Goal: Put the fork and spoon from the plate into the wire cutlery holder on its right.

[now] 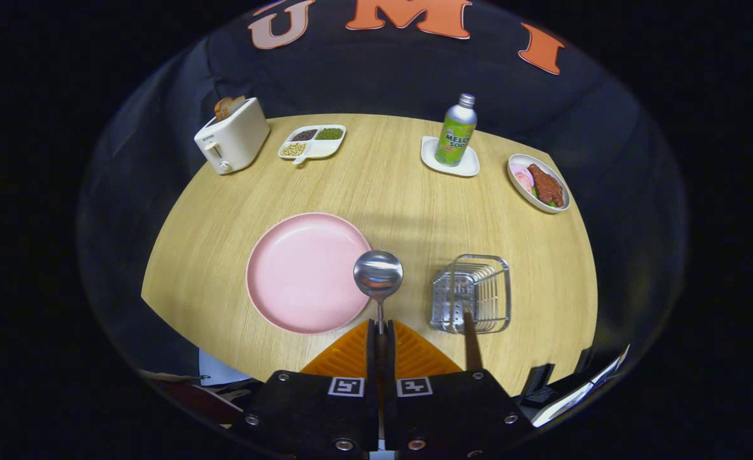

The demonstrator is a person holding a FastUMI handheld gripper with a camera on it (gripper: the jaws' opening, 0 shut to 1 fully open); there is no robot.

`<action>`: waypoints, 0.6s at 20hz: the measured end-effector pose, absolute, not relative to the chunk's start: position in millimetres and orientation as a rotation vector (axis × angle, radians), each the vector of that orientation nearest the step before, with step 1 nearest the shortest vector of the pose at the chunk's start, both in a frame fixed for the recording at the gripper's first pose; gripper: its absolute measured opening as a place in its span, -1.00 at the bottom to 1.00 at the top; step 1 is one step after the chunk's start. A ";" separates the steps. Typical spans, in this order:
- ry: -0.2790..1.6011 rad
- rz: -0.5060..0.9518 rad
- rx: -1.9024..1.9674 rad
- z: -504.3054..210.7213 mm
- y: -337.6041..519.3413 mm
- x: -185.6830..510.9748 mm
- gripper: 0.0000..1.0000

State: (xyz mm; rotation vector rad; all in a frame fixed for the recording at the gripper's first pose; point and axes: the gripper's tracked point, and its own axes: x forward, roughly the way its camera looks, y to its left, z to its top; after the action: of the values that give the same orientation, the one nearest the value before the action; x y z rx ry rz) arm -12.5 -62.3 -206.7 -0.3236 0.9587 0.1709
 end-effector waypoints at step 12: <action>1.148 0.096 -0.377 -194.4 -136.6 0.6 -0.92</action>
State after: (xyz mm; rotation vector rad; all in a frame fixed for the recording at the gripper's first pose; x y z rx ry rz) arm 0.6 -136.6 -194.4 -0.3775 1.1479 0.0957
